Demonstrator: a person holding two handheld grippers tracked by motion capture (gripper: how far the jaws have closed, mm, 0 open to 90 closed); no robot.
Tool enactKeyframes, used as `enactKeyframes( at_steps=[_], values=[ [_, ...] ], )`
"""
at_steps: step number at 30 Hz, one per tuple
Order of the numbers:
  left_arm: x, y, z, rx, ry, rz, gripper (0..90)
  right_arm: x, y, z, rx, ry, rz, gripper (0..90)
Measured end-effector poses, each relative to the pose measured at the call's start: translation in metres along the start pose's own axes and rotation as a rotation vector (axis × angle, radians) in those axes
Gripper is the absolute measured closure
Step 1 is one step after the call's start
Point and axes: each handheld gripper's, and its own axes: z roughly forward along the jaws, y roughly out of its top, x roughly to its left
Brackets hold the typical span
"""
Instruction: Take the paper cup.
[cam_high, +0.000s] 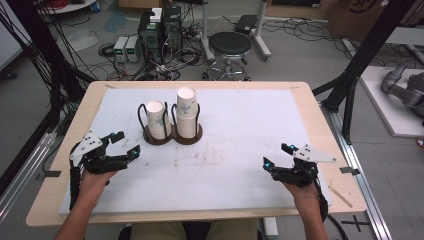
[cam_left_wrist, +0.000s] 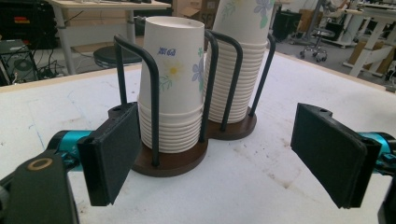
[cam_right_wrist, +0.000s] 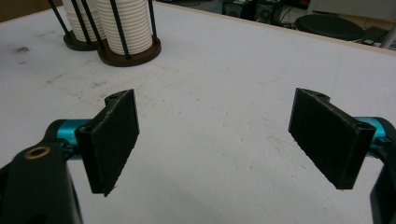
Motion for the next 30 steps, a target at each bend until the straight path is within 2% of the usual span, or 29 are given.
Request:
enactKeyframes(
  at_steps=[9, 12, 14, 18, 26, 30],
  values=[
    [0.002, 0.001, 0.000, -0.005, -0.005, -0.012, 16.0, -0.001, -0.001, 0.001, 0.009, 0.016, 0.017, 16.7],
    [0.001, 0.003, 0.000, 0.002, -0.011, -0.002, 16.0, 0.001, 0.000, 0.001, 0.008, 0.016, 0.012, 16.7],
    [0.000, 0.005, -0.002, -0.015, -0.027, -0.016, 16.0, 0.002, 0.000, 0.001, 0.009, 0.018, 0.012, 16.7],
    [0.000, 0.006, -0.002, -0.010, -0.032, -0.011, 16.0, 0.006, 0.002, -0.002, 0.005, 0.018, 0.013, 16.7],
    [0.007, 0.018, 0.006, -0.017, -0.029, -0.019, 16.0, 0.004, 0.005, -0.003, 0.009, 0.002, 0.017, 16.6],
    [0.011, 0.027, 0.012, -0.010, -0.054, -0.013, 16.2, 0.003, 0.004, -0.003, 0.012, 0.002, 0.017, 16.6]
  ],
)
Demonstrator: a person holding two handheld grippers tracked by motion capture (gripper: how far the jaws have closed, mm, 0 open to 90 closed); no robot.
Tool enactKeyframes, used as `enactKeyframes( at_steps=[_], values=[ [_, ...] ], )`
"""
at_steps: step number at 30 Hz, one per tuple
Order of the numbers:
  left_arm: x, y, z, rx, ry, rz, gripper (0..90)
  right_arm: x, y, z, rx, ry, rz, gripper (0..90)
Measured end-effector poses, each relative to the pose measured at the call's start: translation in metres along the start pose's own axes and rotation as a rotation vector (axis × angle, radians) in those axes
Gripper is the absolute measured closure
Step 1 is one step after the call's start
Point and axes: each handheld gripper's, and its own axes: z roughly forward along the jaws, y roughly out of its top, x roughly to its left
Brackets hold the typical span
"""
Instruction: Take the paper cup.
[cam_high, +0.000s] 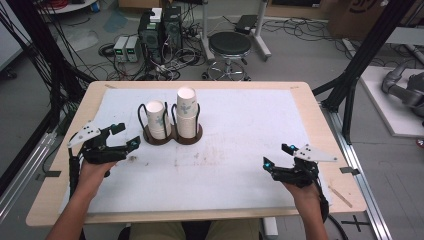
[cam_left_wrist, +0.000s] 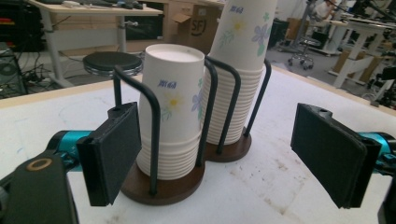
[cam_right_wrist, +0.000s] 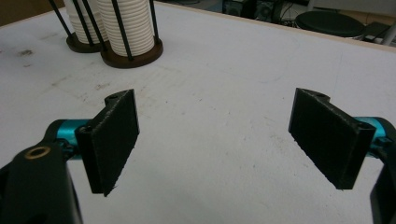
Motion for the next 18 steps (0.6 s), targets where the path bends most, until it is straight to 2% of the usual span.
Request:
enactKeyframes(
  at_steps=[11, 18],
  values=[
    [0.006, 0.036, 0.020, 0.009, -0.041, 0.023, 16.0, 0.003, 0.000, -0.001, 0.011, 0.008, -0.005, 16.7],
    [0.012, 0.059, 0.037, 0.037, -0.055, 0.047, 16.0, 0.003, -0.001, -0.001, 0.014, 0.014, 0.000, 16.6]
  ],
)
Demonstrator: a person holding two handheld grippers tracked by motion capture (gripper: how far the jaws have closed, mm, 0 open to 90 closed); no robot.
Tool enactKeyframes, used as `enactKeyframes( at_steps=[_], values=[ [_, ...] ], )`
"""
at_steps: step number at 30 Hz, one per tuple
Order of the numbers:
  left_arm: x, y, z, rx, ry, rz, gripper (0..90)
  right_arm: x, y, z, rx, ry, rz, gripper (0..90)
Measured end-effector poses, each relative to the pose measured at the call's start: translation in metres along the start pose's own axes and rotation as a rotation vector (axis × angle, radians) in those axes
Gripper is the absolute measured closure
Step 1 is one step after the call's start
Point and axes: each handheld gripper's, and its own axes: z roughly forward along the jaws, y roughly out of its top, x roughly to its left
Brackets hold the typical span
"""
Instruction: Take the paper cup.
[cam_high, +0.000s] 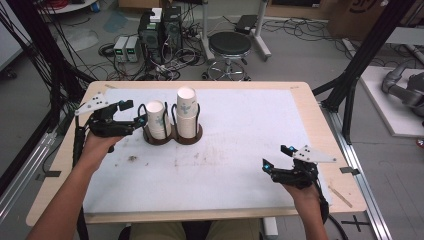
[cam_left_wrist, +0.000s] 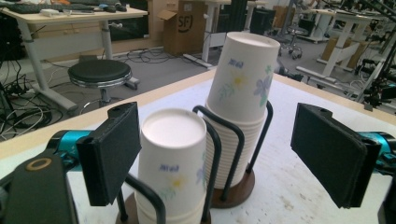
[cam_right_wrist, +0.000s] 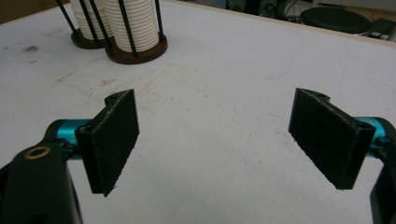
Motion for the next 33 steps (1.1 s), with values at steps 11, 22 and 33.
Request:
enactKeyframes(
  at_steps=[11, 22, 33],
  values=[
    [0.013, 0.023, 0.031, 0.058, -0.002, 0.011, 16.1, -0.001, -0.001, -0.001, -0.001, 0.008, 0.003, 16.7],
    [0.020, 0.010, 0.055, 0.145, 0.025, -0.006, 18.5, -0.001, -0.002, -0.003, -0.002, 0.009, 0.006, 16.7],
    [0.024, 0.000, 0.065, 0.218, 0.057, -0.008, 22.6, -0.002, -0.002, -0.003, -0.002, 0.014, 0.007, 16.7]
  ],
)
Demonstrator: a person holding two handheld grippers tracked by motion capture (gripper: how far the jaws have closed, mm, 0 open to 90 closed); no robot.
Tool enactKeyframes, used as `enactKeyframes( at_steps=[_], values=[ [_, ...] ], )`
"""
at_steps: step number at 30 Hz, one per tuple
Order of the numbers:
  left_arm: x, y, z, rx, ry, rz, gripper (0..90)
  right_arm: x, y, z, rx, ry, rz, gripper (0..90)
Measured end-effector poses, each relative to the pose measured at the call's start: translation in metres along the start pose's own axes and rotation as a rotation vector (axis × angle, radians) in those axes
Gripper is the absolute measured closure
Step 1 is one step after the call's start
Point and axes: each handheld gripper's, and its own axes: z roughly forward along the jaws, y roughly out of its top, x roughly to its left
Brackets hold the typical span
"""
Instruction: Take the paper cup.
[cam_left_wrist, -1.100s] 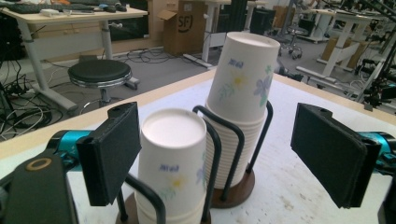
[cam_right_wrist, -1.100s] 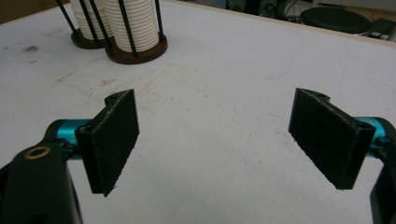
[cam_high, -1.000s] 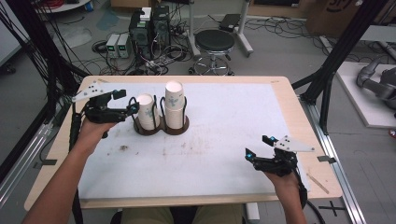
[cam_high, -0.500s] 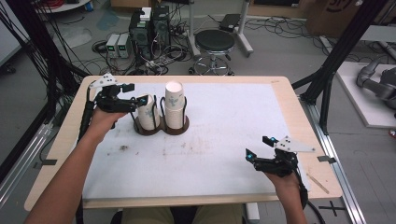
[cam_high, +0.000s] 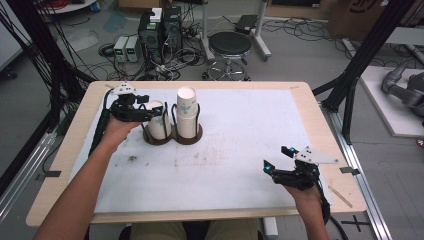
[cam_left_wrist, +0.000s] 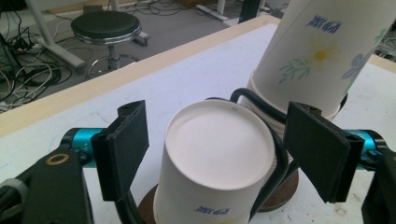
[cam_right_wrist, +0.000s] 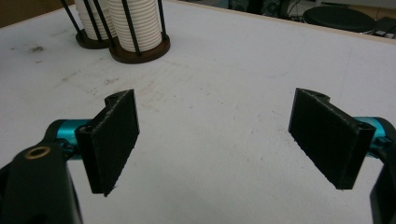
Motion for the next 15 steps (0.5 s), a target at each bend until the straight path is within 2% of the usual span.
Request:
enactKeyframes(
  at_steps=[7, 10, 12, 15],
  values=[
    [0.0008, -0.0045, 0.0054, 0.040, 0.001, 0.000, 25.3, -0.0002, -0.0001, 0.0010, 0.004, 0.002, 0.003, 16.7],
    [0.0007, -0.0060, 0.0083, 0.056, 0.006, 0.002, 29.1, -0.0001, -0.0003, 0.0015, 0.005, 0.002, 0.003, 16.7],
    [0.0008, -0.0068, 0.0085, 0.051, 0.008, 0.006, 32.9, -0.0007, -0.0003, 0.0014, 0.003, 0.002, 0.000, 16.7],
    [0.0000, -0.0068, 0.0085, 0.054, 0.009, 0.014, 33.5, -0.0009, -0.0005, 0.0012, 0.004, 0.003, 0.005, 16.7]
  ],
)
